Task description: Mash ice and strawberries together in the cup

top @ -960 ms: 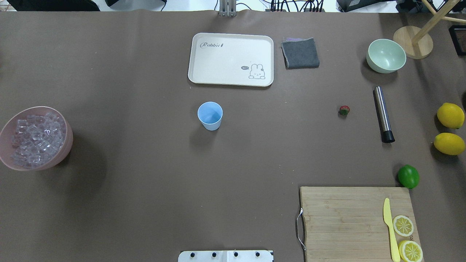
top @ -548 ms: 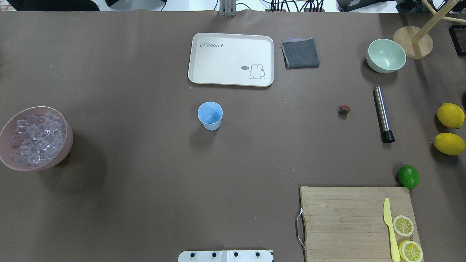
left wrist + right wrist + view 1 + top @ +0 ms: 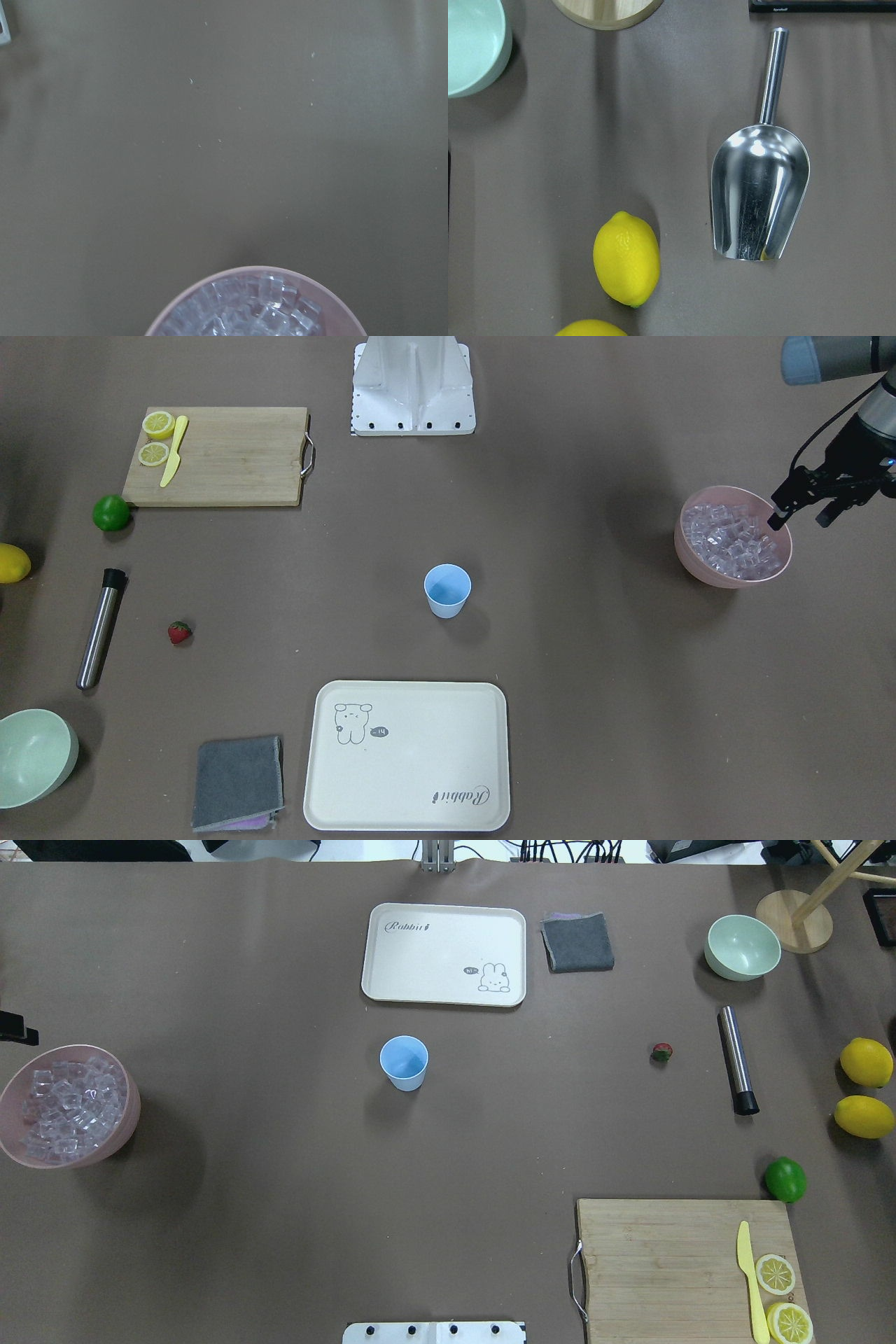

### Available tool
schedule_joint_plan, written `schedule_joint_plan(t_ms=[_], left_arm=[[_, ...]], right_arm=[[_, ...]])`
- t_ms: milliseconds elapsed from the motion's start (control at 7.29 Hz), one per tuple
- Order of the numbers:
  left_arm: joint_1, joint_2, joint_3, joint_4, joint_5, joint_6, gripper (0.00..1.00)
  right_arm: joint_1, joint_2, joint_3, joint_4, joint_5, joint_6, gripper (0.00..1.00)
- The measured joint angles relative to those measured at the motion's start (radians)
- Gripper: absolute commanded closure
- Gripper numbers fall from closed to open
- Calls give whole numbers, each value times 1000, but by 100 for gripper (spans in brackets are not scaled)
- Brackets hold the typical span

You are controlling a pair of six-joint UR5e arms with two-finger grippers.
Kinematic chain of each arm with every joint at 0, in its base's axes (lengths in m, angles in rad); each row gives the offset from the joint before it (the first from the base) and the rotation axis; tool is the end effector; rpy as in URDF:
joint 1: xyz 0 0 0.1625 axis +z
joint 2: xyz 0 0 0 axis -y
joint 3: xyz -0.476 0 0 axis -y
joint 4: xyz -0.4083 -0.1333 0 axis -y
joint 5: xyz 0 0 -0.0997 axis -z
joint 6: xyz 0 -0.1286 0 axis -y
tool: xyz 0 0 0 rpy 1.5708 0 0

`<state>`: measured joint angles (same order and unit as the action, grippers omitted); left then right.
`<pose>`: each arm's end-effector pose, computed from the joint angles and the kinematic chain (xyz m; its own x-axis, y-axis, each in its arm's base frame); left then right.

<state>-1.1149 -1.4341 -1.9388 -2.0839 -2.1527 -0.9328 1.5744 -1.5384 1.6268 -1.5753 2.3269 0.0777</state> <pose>0.1545 -0.4574 0.5519 0.6092 -0.1123 -0.7850 0.2780 0.9573 0.0788 0.0470 -0.5291 0.6871 0.7252 0.0226 0.6881 -0.0601 0.9977 0.0305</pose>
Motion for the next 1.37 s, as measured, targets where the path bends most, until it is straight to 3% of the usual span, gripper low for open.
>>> schedule_joint_plan(t_ms=[548,686,823,960,1371], left_arm=[[101,4,4,-51,43,-174,11],[140,1,6,-64,81,-235,34],[172,1,10,-71,110,-266,38],[189,0,18,-81,124,-278,27],[228,0,68,-148,133,-285,24]], right_arm=[[-1,-1,-5,0,0,3,0],[-3,-2,-6,0,-1,4,0],[-4,-1,-6,0,-2,5,0],[-4,-1,-7,0,-3,5,0],[-5,-2,-6,0,-3,5,0]])
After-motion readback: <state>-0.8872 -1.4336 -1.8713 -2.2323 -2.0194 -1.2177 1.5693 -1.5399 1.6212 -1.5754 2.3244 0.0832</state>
